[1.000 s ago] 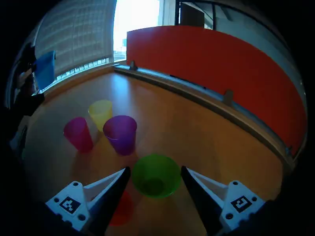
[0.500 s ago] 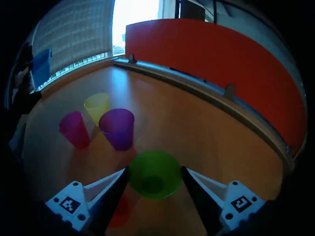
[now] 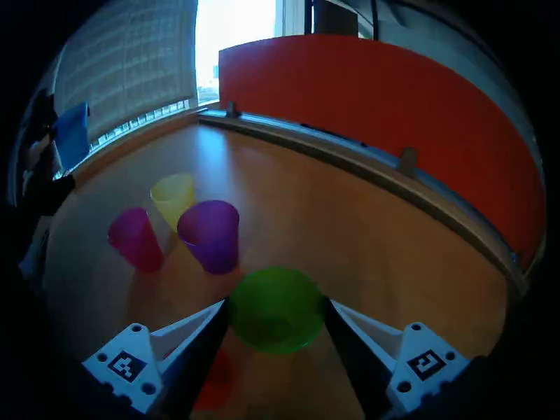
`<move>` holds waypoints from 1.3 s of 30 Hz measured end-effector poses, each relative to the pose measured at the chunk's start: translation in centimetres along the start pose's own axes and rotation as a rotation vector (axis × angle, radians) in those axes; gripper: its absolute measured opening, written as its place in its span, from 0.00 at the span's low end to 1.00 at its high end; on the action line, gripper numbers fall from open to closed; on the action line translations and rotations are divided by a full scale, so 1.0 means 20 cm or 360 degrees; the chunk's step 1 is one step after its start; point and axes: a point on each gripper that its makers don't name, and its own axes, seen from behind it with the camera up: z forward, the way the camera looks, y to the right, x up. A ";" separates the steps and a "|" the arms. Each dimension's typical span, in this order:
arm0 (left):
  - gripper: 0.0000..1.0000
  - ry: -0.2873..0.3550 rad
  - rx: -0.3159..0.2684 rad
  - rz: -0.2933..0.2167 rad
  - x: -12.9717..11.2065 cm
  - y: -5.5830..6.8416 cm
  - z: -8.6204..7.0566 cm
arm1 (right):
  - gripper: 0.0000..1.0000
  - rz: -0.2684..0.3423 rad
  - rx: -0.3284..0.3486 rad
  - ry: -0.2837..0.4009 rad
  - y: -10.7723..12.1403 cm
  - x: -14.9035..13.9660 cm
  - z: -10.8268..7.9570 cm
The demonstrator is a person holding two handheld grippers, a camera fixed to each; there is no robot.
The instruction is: Pour water
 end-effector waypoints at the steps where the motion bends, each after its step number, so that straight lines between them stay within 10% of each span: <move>1: 0.88 0.0001 0.0001 0.0000 0.00 0.00 0.00 | 0.95 0.0005 0.0004 0.0012 0.00 0.01 -0.01; 39: 0.88 0.0031 0.0019 -0.0035 0.06 0.03 -0.07 | 0.95 -0.0118 0.0087 0.0781 -0.38 0.77 -0.46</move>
